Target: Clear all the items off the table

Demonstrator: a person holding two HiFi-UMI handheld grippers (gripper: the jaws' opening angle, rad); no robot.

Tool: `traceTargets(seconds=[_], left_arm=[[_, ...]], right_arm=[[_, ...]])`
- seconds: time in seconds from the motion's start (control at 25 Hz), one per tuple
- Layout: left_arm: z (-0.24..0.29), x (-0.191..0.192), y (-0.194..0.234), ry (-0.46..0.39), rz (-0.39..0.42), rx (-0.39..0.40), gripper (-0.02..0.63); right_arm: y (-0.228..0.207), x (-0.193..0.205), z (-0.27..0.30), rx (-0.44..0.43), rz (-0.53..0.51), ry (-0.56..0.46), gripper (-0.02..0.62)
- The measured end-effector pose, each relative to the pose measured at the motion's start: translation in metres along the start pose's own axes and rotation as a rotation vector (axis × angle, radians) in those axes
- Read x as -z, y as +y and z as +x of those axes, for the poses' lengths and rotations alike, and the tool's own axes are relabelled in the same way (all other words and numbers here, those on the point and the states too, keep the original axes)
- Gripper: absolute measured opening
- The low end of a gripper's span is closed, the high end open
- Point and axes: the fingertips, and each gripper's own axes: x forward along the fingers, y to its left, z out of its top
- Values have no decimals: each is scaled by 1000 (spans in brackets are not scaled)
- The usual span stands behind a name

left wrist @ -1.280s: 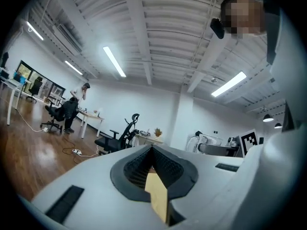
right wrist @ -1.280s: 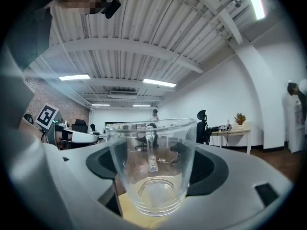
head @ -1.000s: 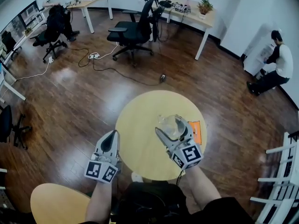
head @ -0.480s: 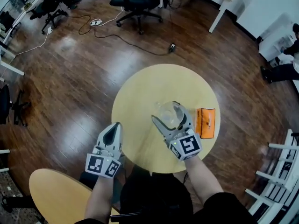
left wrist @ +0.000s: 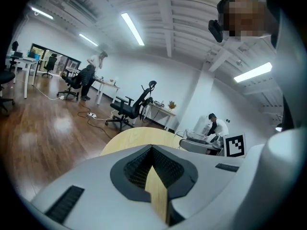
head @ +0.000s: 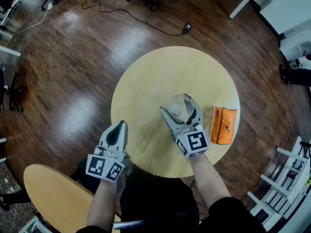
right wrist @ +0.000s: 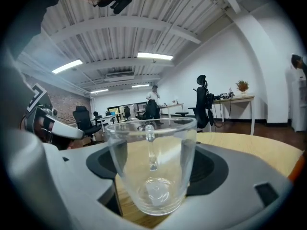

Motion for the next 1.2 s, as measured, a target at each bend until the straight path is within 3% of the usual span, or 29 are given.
traceTargets(seconds=[0.24,0.8,1.04,1.2], left_arm=[[-3,5,4,13,12,-6,-8],[7,11,3,21,-39,-6,-8],[1,16,-5,25,-43,18,-8],[-4,6,-7,-8,-40,37,-8]], right_arm=[[0,16,5,44,7,-8,400],[10,48,4,19,-84,73,402],[9,52,7,22,-71,95,410],[13,50,9,19,-36,120,479]])
